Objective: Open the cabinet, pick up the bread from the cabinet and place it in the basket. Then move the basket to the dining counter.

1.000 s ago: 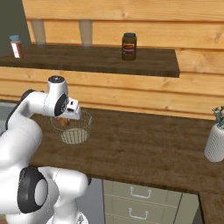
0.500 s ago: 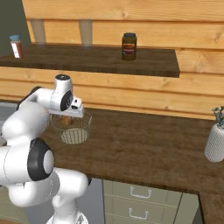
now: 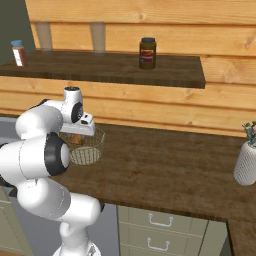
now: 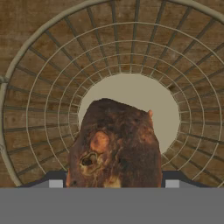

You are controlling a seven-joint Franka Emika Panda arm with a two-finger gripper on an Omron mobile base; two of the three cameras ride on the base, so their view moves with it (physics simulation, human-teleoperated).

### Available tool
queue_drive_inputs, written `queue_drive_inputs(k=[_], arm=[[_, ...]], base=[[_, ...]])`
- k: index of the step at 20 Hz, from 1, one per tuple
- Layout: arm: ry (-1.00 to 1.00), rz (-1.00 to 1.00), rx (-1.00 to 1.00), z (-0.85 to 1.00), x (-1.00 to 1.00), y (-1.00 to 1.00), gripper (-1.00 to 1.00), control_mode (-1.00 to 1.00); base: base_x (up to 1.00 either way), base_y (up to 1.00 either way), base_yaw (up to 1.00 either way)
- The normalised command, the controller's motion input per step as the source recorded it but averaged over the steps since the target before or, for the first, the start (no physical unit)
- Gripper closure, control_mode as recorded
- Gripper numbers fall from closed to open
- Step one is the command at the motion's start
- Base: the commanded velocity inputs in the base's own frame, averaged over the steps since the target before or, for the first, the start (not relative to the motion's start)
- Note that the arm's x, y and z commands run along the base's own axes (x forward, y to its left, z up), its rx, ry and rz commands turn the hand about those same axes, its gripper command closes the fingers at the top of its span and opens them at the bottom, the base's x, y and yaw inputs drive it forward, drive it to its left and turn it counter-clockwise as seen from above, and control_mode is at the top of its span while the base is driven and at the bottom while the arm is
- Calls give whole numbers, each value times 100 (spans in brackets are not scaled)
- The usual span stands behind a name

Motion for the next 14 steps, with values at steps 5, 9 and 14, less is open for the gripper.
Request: queue_drive_inputs(k=[5,9,14], arm=[[1,0,0,-35,23,0,100,-100],[0,0,0,-29,30,-9,100,-100],[0,0,0,-8,13,-1,100,-100]], base=[[0,0,0],[0,0,0],[0,0,0]])
